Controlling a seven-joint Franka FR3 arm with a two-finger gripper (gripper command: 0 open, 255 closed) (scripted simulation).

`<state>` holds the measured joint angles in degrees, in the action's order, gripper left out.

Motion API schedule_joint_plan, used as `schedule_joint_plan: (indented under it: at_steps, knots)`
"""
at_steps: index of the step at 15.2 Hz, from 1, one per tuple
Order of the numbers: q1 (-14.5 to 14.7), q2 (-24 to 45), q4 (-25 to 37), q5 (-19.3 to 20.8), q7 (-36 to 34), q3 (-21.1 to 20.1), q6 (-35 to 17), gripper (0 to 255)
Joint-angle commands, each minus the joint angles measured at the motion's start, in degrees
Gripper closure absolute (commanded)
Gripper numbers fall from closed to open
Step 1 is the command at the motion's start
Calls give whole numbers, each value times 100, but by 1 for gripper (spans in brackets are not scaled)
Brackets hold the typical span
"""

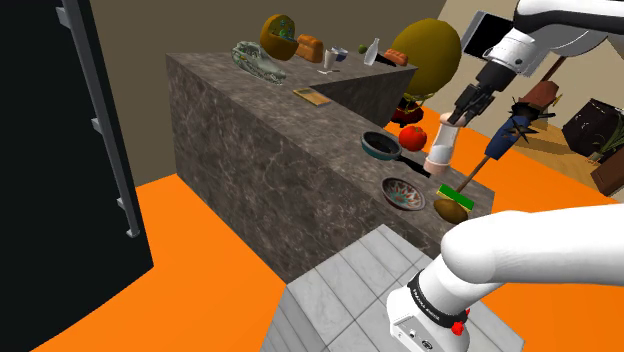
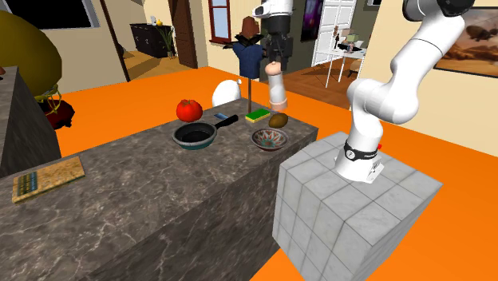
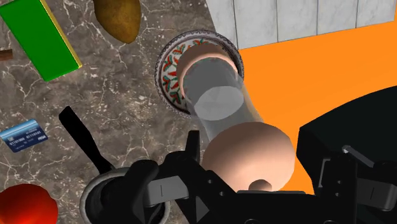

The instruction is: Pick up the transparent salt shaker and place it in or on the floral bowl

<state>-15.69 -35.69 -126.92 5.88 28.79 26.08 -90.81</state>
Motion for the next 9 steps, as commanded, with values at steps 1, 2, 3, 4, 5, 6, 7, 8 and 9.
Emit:
schedule_joint_plan:
  at_steps: [1,2,3,4,5,6,7,8,9]
  knots:
    - [-18,-37,-176,25,7,16,-140,255]
    - [-25,-46,-258,36,12,27,-213,255]
    - [-32,-53,-339,46,17,39,-287,255]
    - [-39,-60,-420,57,23,52,-361,255]
    - [-45,-65,-499,68,29,64,-435,255]
    - [-51,-69,-577,78,35,78,-509,255]
    - [-58,-71,-654,89,42,92,-584,255]
    - [-63,-73,-731,99,48,106,-659,255]
    - [-69,-72,-806,110,55,120,-734,255]
